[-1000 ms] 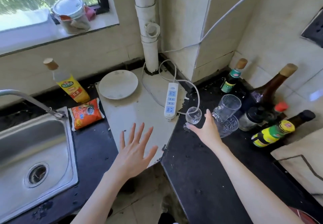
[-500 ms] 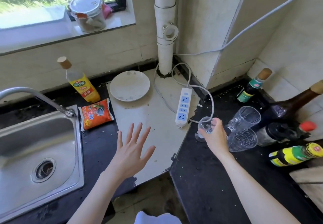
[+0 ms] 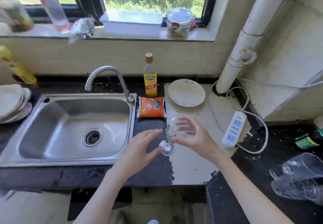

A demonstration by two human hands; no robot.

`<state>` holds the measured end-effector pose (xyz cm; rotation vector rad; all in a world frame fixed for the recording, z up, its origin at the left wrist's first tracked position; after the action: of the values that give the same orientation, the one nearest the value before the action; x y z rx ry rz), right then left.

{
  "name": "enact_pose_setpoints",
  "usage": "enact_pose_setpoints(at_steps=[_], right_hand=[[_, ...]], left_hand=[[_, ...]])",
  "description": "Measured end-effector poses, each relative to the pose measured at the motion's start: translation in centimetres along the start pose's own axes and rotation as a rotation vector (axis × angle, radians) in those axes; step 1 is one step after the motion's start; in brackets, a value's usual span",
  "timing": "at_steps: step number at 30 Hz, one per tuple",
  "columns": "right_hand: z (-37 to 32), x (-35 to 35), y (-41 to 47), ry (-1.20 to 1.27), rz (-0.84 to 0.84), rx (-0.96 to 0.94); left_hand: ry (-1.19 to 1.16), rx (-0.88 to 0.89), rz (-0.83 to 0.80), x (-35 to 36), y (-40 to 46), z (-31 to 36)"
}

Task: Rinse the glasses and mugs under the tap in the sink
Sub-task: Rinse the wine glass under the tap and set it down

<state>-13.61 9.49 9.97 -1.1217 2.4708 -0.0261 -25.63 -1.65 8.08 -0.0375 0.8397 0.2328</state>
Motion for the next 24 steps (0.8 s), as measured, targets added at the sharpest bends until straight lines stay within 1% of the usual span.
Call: enact_pose_setpoints(at_steps=[2,4,7,11,14,17,19,20,21,24], right_hand=[[-2.6,3.9,1.3,-0.009,-0.088,-0.029],[-5.1,7.7,2.8,-0.043,-0.130,-0.070],[-8.2,13.1,5.3,-0.060,-0.145,-0.104],[-11.2,20.2,9.1,0.003,-0.129,-0.090],[-12.2,24.9,11.5,0.029,-0.174,-0.033],[-12.1,27.5,13.3,0.018,-0.242,0.039],[-11.0,27.9,14.6,0.024,-0.251,0.101],[-10.0,27.6,15.4,0.005,-0.227,0.132],[-8.6,26.9,16.5,-0.045,-0.170,0.150],[-3.9,23.1,21.0,-0.259,0.136,0.212]], left_hand=[[-0.146,-0.064,0.029,-2.1,-1.4,-2.1],[-0.283,-0.147,0.073,-4.2,-2.7,-5.0],[-0.416,-0.201,0.147,-7.8,-4.4,-9.7],[-0.582,-0.249,0.185,-12.7,-5.5,-15.8],[-0.697,-0.279,0.234,-15.5,-6.1,-20.1],[-0.772,-0.336,0.217,-16.6,-6.1,-23.6],[-0.801,-0.373,0.189,-16.1,-5.5,-25.6],[-0.814,-0.400,0.179,-15.5,-5.3,-26.7],[-0.823,-0.427,0.180,-15.0,-5.0,-27.7],[-0.846,-0.491,0.212,-13.4,-3.9,-30.6]])
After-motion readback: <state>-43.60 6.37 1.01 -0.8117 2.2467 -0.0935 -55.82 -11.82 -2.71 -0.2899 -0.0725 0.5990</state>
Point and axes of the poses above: each hand's wrist, its own y-axis towards the middle knuckle, its own x-axis out of the palm, z = x × y, the point moved 8 cm from there along y, towards the middle knuckle, and after that the axes turned 3 degrees about x, right-handed, at the moved point
